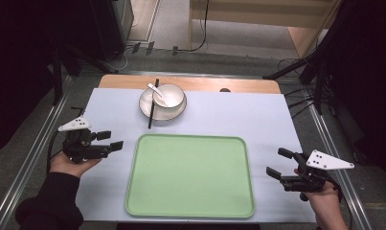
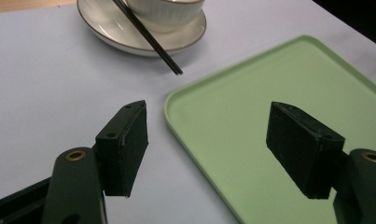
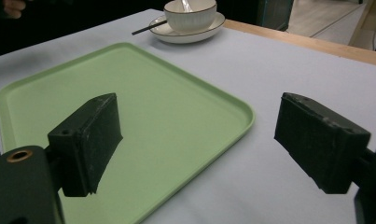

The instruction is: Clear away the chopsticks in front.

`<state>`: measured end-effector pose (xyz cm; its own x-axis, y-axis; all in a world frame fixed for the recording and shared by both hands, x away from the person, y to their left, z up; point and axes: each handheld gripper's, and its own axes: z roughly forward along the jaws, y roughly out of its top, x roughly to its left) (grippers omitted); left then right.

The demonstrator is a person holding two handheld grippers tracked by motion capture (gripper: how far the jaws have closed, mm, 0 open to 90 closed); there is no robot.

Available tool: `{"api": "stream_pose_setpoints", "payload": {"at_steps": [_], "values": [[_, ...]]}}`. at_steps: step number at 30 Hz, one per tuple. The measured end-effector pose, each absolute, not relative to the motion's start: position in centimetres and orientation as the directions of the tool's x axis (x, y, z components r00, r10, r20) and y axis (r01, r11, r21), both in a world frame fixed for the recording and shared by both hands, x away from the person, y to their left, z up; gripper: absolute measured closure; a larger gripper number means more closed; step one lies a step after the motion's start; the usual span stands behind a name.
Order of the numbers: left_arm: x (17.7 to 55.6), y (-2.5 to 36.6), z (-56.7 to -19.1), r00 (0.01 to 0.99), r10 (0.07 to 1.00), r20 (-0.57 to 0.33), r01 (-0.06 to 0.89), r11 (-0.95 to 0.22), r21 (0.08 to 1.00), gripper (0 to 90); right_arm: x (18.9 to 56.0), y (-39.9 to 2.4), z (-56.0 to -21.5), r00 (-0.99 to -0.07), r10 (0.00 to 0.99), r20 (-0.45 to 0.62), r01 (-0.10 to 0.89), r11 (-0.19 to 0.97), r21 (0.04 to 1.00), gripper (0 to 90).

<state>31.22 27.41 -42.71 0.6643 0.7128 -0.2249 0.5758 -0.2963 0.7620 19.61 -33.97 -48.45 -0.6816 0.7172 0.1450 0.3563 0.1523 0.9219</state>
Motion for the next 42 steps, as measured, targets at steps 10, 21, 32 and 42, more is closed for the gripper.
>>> {"api": "stream_pose_setpoints", "payload": {"at_steps": [10,21,32,42], "values": [[35.5,25.7,-40.9,0.617,0.751,-0.234,0.620,-0.281,0.733,35.3,19.8,-34.3,-49.9,-0.686,0.711,0.156,0.393,0.181,0.902,15.8],[40.4,22.5,-41.1,0.548,0.807,-0.220,0.688,-0.286,0.667,34.8,20.0,-34.5,-50.0,-0.683,0.711,0.168,0.404,0.177,0.897,16.0],[44.7,19.6,-42.9,0.505,0.842,-0.188,0.740,-0.311,0.596,33.4,20.0,-34.3,-50.0,-0.696,0.700,0.160,0.401,0.194,0.895,16.2],[47.1,18.6,-45.8,0.414,0.885,-0.212,0.797,-0.239,0.555,48.2,19.8,-34.1,-49.8,-0.710,0.688,0.152,0.394,0.209,0.895,16.2]]}}
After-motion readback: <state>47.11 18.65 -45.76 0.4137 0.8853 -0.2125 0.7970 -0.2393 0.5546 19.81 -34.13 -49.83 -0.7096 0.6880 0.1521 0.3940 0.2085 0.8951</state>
